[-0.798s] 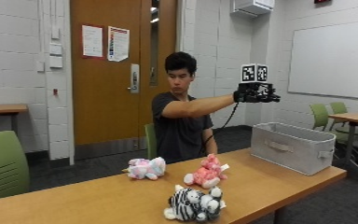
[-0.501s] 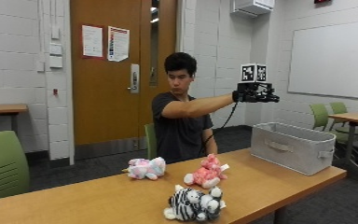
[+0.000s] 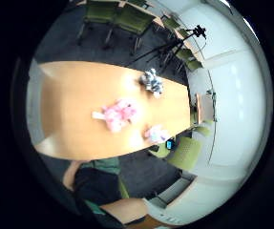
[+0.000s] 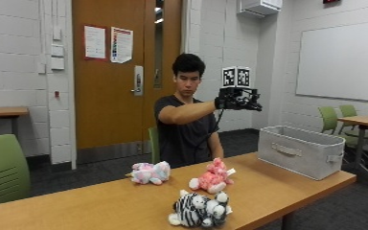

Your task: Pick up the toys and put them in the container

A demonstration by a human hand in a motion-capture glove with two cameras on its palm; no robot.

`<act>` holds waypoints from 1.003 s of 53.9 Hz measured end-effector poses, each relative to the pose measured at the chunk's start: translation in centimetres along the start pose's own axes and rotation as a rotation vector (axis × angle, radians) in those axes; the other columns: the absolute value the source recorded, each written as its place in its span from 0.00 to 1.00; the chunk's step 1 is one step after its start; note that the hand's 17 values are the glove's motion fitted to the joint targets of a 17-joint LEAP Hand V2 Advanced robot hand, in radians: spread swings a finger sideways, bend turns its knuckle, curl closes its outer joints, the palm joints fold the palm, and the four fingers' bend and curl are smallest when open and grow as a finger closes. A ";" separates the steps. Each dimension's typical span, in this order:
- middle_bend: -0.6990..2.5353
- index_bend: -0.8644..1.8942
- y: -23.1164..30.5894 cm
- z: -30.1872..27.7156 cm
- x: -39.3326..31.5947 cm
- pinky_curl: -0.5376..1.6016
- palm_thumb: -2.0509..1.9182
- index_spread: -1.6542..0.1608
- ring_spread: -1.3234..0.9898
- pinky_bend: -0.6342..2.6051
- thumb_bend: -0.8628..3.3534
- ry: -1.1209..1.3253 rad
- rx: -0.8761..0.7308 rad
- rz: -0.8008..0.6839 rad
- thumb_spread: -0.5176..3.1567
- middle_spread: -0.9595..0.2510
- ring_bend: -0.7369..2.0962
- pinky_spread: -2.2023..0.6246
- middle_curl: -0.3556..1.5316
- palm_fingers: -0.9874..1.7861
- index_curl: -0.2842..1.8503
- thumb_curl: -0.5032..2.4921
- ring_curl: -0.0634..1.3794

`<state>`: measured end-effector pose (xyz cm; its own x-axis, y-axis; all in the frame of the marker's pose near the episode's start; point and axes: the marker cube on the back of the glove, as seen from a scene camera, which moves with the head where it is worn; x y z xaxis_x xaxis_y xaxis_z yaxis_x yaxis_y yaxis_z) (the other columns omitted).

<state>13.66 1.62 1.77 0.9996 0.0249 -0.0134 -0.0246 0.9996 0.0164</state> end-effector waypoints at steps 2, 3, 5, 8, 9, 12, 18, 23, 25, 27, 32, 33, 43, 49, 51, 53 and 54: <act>0.28 0.38 0.1 0.6 1.3 0.38 0.47 0.80 0.43 0.32 0.18 -0.004 -0.007 0.010 0.44 0.70 0.33 0.73 0.35 0.37 0.29 0.17 0.17; 0.29 0.38 0.1 0.8 1.9 0.38 0.47 0.80 0.43 0.32 0.18 -0.006 -0.012 0.013 0.44 0.70 0.34 0.73 0.35 0.37 0.30 0.17 0.17; 0.29 0.38 0.1 1.5 3.2 0.38 0.47 0.79 0.43 0.32 0.18 -0.008 -0.022 0.021 0.43 0.70 0.34 0.73 0.35 0.37 0.30 0.17 0.17; 0.28 0.38 0.1 3.1 5.5 0.38 0.47 0.79 0.43 0.32 0.18 -0.005 -0.033 0.036 0.43 0.69 0.34 0.73 0.36 0.38 0.30 0.17 0.18; 0.29 0.38 0.1 3.7 6.3 0.38 0.47 0.79 0.43 0.31 0.17 -0.004 -0.038 0.042 0.43 0.69 0.33 0.73 0.36 0.37 0.31 0.17 0.18; 0.28 0.38 0.4 5.6 8.1 0.39 0.47 0.79 0.42 0.31 0.17 -0.006 -0.056 0.059 0.42 0.69 0.33 0.73 0.36 0.38 0.31 0.17 0.19; 0.28 0.39 1.0 9.4 10.1 0.39 0.46 0.78 0.42 0.30 0.17 -0.029 -0.070 0.068 0.41 0.68 0.33 0.73 0.37 0.38 0.32 0.17 0.20; 0.28 0.40 1.4 13.2 11.5 0.38 0.47 0.78 0.41 0.28 0.17 -0.052 -0.100 0.081 0.40 0.68 0.33 0.74 0.37 0.37 0.33 0.18 0.20; 0.28 0.40 1.6 15.3 12.1 0.39 0.47 0.77 0.41 0.28 0.17 -0.065 -0.129 0.090 0.39 0.67 0.33 0.74 0.38 0.37 0.33 0.18 0.20; 0.28 0.41 1.8 16.8 12.5 0.39 0.47 0.77 0.41 0.27 0.17 -0.073 -0.155 0.097 0.39 0.67 0.32 0.75 0.38 0.36 0.34 0.18 0.20; 0.28 0.42 2.7 20.3 13.1 0.39 0.47 0.77 0.41 0.28 0.17 -0.083 -0.219 0.107 0.38 0.66 0.31 0.76 0.38 0.35 0.34 0.18 0.19; 0.28 0.42 2.9 21.0 13.2 0.39 0.46 0.77 0.41 0.28 0.17 -0.085 -0.230 0.110 0.38 0.65 0.31 0.76 0.38 0.35 0.34 0.18 0.19; 0.26 0.43 3.9 24.2 14.1 0.43 0.47 0.76 0.44 0.36 0.17 -0.142 -0.320 0.128 0.36 0.64 0.28 0.78 0.37 0.32 0.35 0.19 0.14; 0.23 0.44 4.7 25.3 14.0 0.46 0.49 0.74 0.49 0.45 0.18 -0.131 -0.363 0.130 0.36 0.68 0.29 0.79 0.35 0.33 0.36 0.20 0.11; 0.22 0.47 4.8 25.5 13.9 0.47 0.49 0.74 0.50 0.47 0.19 -0.119 -0.367 0.128 0.36 0.69 0.29 0.79 0.33 0.33 0.37 0.21 0.11; 0.23 0.48 4.8 25.6 13.8 0.47 0.50 0.73 0.51 0.49 0.19 -0.109 -0.362 0.125 0.37 0.70 0.30 0.79 0.32 0.33 0.37 0.21 0.11; 0.23 0.49 4.7 25.6 13.8 0.48 0.50 0.73 0.52 0.49 0.19 -0.106 -0.359 0.123 0.37 0.71 0.30 0.80 0.32 0.33 0.38 0.21 0.11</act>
<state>27.66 6.27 27.28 0.9843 0.1620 0.0701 -0.1292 0.9318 -0.3393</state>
